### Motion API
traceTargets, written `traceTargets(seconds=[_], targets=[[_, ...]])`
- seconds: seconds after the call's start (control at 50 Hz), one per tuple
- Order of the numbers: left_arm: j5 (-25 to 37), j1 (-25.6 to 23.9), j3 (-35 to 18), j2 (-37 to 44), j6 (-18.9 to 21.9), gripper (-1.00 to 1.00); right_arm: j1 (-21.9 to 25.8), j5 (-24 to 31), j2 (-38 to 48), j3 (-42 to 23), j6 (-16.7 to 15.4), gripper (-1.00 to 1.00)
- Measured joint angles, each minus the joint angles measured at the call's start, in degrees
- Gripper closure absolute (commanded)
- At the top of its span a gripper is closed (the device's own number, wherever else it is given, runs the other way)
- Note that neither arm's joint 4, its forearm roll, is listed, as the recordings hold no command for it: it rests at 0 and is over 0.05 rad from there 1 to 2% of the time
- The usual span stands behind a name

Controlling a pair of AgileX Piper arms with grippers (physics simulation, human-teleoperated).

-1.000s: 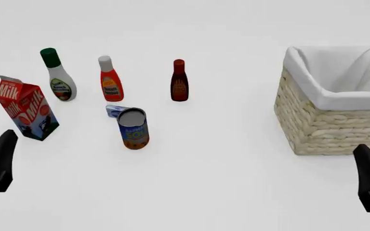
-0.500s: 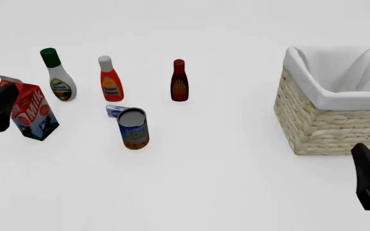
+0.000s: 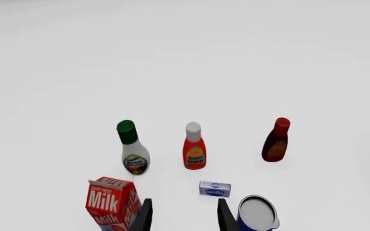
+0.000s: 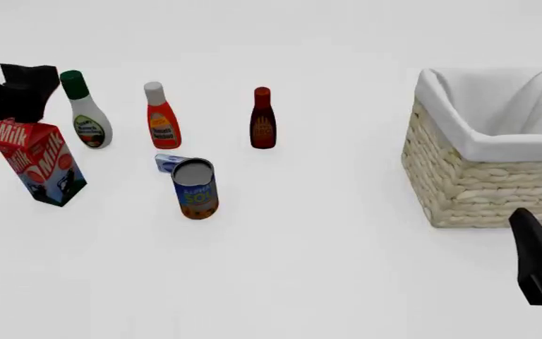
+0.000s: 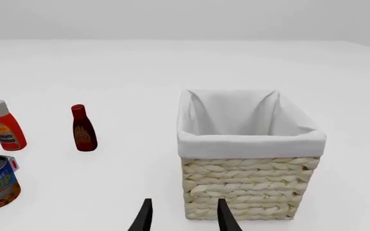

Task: Pick the ketchup and place it in the basket.

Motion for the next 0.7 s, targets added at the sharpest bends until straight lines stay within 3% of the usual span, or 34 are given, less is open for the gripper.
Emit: traceTargets(seconds=[0.7], targets=[[2.5,-0.3,-16.4,18.8,-0.2,-1.0,0.4,-2.7,3.4,0.0,0.1,-1.0]])
